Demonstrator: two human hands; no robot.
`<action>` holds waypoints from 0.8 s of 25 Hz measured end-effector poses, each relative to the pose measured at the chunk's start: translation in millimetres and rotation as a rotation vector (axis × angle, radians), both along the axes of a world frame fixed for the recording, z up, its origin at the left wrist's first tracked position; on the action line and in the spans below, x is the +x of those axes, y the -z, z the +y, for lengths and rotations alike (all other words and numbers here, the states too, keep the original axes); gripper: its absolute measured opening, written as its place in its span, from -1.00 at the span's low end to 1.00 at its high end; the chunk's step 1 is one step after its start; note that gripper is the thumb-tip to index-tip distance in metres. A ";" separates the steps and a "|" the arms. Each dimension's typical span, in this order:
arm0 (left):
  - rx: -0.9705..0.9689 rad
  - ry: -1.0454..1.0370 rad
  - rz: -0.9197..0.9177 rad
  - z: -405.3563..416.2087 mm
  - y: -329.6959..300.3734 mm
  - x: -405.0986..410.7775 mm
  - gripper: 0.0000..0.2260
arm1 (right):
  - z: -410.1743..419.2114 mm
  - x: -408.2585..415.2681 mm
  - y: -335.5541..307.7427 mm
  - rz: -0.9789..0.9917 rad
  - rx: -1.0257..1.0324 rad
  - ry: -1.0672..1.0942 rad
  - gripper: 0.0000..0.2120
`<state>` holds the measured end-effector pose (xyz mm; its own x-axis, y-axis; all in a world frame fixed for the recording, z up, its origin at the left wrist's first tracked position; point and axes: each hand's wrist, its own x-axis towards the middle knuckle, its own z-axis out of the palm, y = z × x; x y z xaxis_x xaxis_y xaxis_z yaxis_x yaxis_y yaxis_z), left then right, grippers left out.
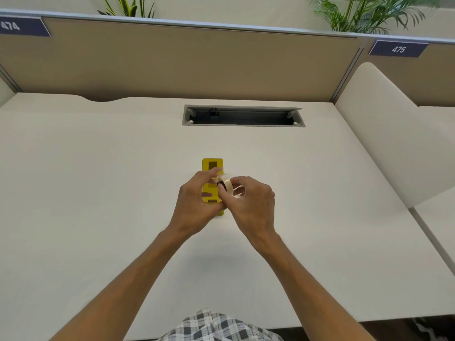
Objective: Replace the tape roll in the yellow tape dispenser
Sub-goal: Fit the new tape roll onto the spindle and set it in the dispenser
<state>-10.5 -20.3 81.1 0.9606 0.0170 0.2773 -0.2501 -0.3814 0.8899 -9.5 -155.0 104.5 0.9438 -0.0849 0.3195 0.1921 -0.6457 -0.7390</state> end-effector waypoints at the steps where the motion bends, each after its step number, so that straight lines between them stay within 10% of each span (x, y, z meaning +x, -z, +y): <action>1: -0.005 -0.003 -0.001 -0.4 1.4 0.8 -0.48 | 0.0 -0.4 0.5 -0.003 0.009 -0.007 -0.87; 20: 0.082 -0.028 0.005 6.8 24.8 19.1 -0.57 | 7.2 15.4 17.4 0.105 -0.191 0.104 -0.75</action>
